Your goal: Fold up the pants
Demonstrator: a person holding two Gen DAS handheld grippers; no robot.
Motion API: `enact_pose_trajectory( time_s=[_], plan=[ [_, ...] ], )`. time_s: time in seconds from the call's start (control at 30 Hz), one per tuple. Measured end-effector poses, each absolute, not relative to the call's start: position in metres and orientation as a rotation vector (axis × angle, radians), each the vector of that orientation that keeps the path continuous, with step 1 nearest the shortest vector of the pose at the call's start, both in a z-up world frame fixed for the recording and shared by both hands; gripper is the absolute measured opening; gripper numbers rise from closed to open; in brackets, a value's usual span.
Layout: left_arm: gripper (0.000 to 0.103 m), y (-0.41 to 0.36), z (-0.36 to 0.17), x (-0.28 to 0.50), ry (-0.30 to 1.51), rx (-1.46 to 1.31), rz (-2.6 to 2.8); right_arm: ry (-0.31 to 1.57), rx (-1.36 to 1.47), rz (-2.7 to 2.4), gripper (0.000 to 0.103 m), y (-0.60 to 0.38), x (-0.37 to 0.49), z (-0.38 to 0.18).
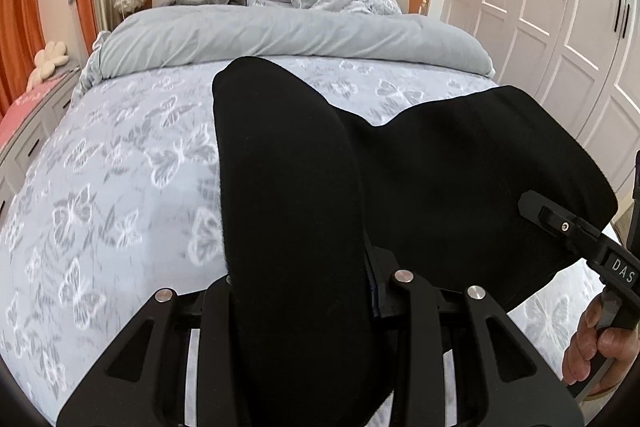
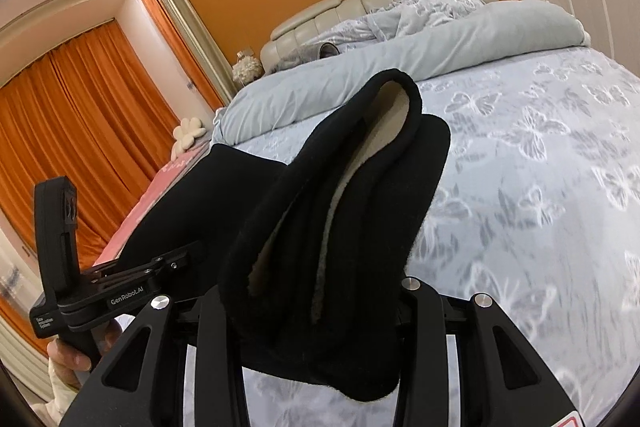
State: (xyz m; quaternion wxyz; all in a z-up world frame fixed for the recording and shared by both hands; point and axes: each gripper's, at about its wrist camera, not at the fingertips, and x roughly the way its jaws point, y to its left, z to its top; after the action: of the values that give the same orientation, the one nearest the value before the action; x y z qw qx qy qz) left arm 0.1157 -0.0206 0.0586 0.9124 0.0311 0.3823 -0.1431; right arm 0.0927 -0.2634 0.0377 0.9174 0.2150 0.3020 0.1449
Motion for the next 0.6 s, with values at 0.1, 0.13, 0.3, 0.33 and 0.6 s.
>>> enact_pose_trajectory(
  time_s=[0.1, 0.13, 0.3, 0.33, 0.6],
  plan=[
    [0.033, -0.024, 0.059, 0.134, 0.776, 0.061, -0.291, 0.61, 0.435, 0.292, 0.035, -0.265, 0.109, 0.04],
    [0.033, -0.025, 0.058, 0.14, 0.773, 0.061, -0.29, 0.604, 0.431, 0.291, 0.035, -0.265, 0.116, 0.04],
    [0.033, -0.03, 0.052, 0.169, 0.761, 0.063, -0.286, 0.593, 0.42, 0.28, 0.035, -0.267, 0.142, 0.037],
    [0.033, -0.031, 0.049, 0.174, 0.761, 0.063, -0.285, 0.593, 0.419, 0.279, 0.035, -0.268, 0.149, 0.035],
    [0.033, -0.034, 0.023, 0.21, 0.783, 0.054, -0.265, 0.631, 0.413, 0.278, 0.035, -0.268, 0.187, 0.008]
  ],
)
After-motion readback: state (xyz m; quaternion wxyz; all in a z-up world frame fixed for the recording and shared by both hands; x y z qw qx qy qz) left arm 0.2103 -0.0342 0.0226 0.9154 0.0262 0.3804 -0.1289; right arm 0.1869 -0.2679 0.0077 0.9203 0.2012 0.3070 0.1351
